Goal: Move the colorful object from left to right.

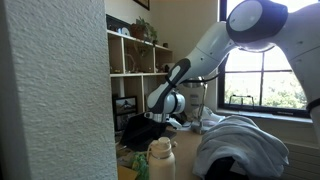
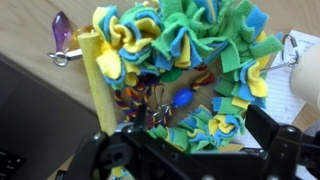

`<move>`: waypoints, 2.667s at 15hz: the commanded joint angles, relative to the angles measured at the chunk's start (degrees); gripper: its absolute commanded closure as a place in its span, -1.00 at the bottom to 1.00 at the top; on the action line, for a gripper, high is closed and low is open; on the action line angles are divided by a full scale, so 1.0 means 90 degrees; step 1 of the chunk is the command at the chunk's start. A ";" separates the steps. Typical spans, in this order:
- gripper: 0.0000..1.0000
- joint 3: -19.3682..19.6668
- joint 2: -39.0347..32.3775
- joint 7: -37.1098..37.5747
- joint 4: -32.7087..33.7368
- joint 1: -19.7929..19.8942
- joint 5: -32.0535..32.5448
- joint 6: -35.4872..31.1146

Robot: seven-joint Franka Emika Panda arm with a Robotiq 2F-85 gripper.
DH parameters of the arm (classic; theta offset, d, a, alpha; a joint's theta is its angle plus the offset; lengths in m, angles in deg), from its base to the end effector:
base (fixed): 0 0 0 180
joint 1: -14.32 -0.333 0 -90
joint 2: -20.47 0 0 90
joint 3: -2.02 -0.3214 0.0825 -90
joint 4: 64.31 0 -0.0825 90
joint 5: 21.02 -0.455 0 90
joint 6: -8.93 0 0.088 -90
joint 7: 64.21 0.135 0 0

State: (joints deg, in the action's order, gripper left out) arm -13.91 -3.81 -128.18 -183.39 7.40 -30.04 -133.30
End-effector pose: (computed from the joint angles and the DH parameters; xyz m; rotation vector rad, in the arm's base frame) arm 0.5808 0.2534 0.1501 -2.2803 -1.8572 -0.0948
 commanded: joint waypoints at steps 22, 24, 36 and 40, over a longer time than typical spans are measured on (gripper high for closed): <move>-1.00 -0.0059 -0.1590 0.0114 0.1399 0.0109 0.0661 -0.0221; -1.00 -0.0063 -0.1616 0.0133 0.1394 0.0118 0.0656 -0.0249; 0.91 -0.0066 -0.1531 0.0212 0.1295 0.0225 0.0635 -0.0510; 0.98 -0.0189 -0.1359 0.0162 0.1201 0.0306 0.0529 -0.0468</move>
State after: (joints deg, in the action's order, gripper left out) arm -13.95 -17.81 -127.82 -171.38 8.85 -25.37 -136.97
